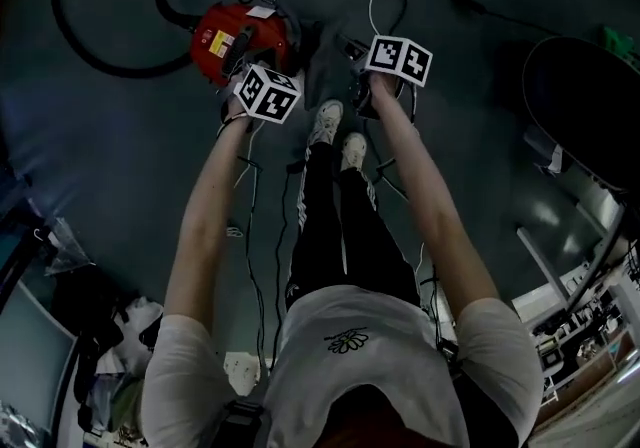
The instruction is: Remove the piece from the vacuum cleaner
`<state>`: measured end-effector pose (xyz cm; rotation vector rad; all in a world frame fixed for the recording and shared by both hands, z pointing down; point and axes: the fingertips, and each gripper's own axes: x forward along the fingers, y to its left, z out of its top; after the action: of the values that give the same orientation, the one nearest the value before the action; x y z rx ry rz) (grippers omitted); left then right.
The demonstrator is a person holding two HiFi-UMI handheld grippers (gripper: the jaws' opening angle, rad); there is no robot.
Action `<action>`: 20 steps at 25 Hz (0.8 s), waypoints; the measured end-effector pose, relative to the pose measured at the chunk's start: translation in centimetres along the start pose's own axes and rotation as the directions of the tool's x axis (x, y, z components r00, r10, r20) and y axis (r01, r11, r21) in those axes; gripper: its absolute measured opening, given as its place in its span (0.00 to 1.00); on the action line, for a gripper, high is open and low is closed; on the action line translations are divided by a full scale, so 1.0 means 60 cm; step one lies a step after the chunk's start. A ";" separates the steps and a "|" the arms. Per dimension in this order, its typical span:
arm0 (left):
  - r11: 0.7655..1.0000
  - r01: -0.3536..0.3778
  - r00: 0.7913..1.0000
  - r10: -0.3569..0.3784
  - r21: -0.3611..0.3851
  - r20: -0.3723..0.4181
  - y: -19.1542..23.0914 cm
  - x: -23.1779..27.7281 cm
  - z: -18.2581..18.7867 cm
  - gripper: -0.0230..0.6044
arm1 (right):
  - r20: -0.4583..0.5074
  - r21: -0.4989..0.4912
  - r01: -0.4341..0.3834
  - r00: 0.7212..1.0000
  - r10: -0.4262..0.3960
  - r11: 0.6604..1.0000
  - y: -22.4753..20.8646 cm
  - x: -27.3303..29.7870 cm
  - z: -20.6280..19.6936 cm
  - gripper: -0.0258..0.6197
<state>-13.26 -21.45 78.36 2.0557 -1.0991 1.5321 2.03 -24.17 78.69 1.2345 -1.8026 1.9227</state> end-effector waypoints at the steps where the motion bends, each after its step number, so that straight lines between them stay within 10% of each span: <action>1: 1.000 0.012 1.000 -0.012 0.029 -0.014 -0.007 0.011 -0.003 0.05 | -0.024 0.000 0.026 0.999 -0.026 1.000 -0.014 0.022 -0.002 0.31; 14: 0.966 0.062 0.982 -0.014 0.251 -0.188 -0.047 0.058 -0.047 0.05 | -0.178 0.011 0.215 0.961 -0.209 0.977 -0.094 0.163 -0.025 0.31; 17: 0.965 0.070 0.978 -0.017 0.254 -0.206 -0.048 0.059 -0.050 0.05 | -0.202 -0.065 0.251 0.944 -0.259 0.966 -0.109 0.153 -0.041 0.08; 20: 0.962 0.058 0.977 0.000 0.266 -0.212 -0.047 0.056 -0.050 0.05 | -0.219 -0.107 0.251 0.938 -0.269 0.962 -0.121 0.139 -0.051 0.08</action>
<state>-12.70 -18.85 82.98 2.0050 -0.8145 1.9249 0.48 -22.89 89.98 1.1069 -1.4994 1.7504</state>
